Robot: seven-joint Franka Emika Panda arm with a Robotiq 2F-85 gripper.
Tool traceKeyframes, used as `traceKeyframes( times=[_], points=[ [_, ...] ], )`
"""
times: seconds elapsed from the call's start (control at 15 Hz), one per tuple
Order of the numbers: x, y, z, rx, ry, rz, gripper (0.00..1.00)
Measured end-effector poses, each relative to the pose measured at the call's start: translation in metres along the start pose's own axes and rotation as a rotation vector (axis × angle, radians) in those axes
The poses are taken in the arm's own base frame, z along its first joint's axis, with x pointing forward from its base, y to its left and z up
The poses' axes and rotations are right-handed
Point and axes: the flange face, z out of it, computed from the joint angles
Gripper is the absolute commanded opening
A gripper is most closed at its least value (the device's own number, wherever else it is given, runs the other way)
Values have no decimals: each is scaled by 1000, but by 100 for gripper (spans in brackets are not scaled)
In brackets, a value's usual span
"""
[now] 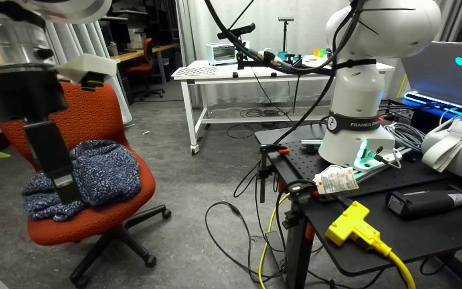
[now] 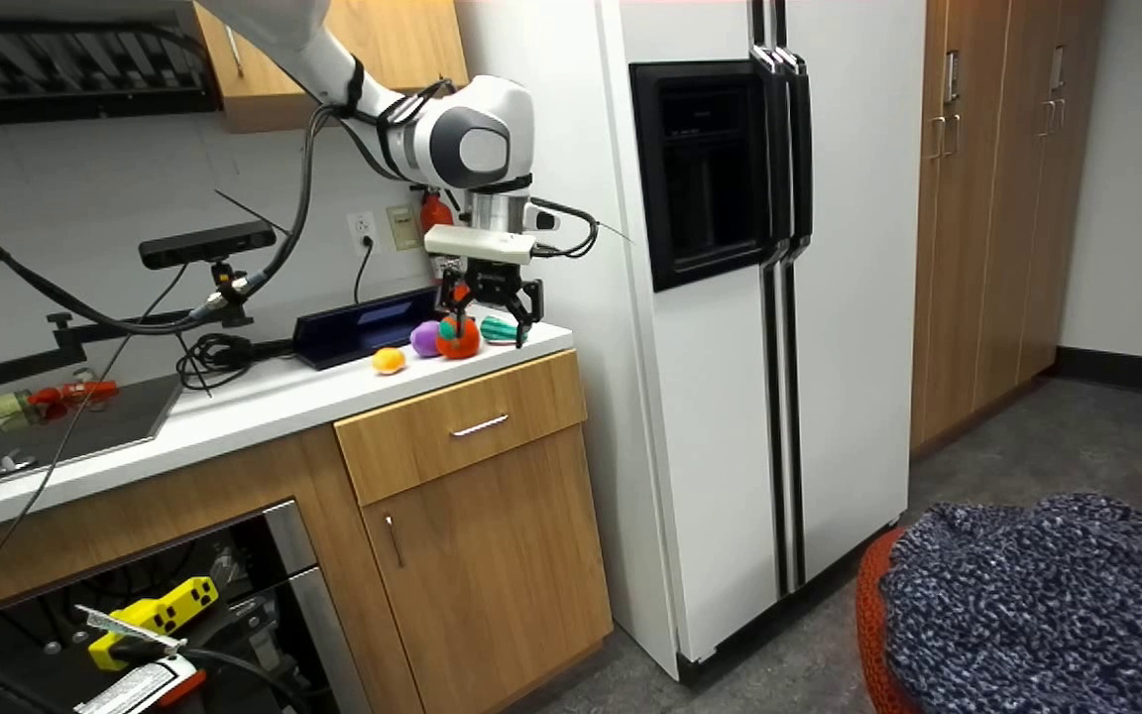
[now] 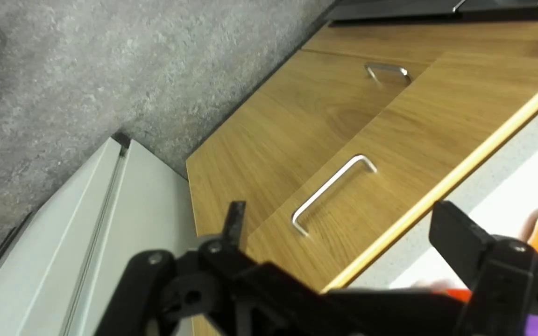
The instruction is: Open the top drawer of the bottom cabinet.
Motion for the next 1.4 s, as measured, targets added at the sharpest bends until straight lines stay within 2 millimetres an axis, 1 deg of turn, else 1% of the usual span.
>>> traceKeyframes(
  times=[0.13, 0.27, 0.4, 0.53, 0.8, 1.07, 1.13, 1.2, 1.4],
  points=[
    [4, 12, 6, 17, 100, 23, 100],
    [7, 26, 19, 30, 179, 38, 100],
    [8, 38, 37, 52, 237, 52, 100],
    [9, 45, 58, 87, 271, 58, 100],
    [20, 43, 92, 170, 290, 43, 100],
    [32, 39, 114, 229, 304, 38, 100],
    [35, 39, 118, 250, 315, 36, 75],
    [37, 39, 122, 272, 328, 32, 74],
    [42, 42, 131, 337, 367, 22, 49]
  ],
)
